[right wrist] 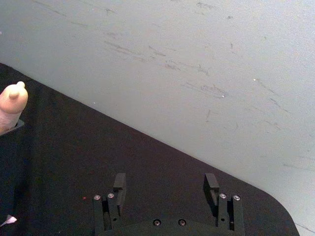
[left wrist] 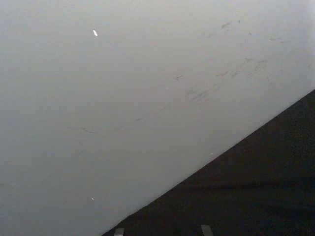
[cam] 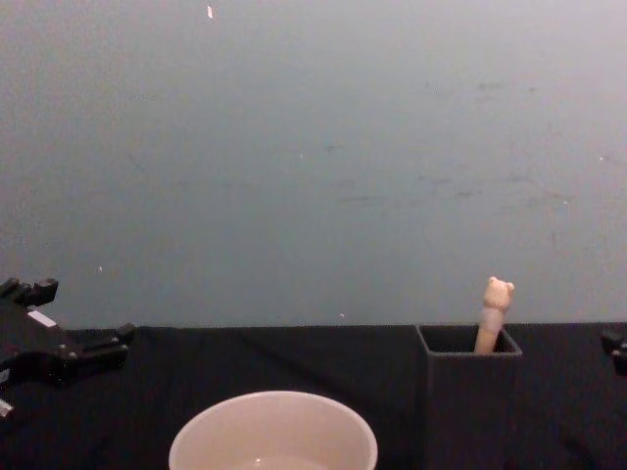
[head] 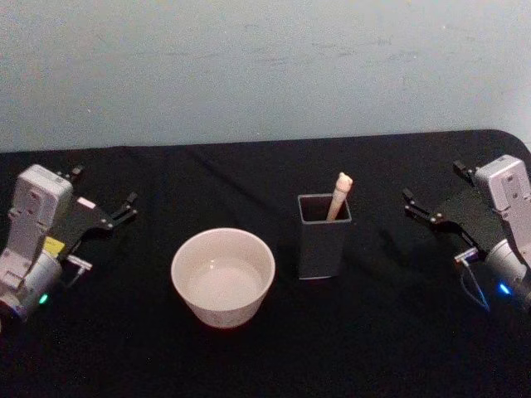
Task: Pick up the stirring spoon with one hand, stir inside the cup, then place it back in its original position.
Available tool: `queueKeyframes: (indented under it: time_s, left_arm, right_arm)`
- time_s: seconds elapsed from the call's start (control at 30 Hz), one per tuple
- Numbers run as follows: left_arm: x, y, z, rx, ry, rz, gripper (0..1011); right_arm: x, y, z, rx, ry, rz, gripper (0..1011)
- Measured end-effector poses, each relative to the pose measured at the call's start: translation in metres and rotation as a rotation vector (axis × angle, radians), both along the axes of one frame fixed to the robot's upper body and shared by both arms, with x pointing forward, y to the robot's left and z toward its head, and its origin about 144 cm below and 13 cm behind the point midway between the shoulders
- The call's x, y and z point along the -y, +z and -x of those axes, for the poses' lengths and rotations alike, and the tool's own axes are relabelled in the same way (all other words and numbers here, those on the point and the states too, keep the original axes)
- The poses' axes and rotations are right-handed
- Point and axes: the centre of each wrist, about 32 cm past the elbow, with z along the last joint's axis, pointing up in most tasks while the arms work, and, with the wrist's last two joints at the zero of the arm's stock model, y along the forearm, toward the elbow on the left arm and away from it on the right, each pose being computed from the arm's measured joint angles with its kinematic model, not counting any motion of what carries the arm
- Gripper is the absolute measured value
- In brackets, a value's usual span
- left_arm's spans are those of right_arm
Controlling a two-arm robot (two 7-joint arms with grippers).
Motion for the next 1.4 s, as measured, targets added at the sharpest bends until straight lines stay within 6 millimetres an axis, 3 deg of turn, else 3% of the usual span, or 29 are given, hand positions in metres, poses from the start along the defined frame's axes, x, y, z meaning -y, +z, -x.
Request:
queueKeyframes:
  time_s: [1.4]
  left_arm:
    - [0.0,0.0,0.0,0.0,0.0,0.0,1001]
  right_arm:
    - [0.0002,0.0001,0.0,-0.001,0.001,0.0,1003]
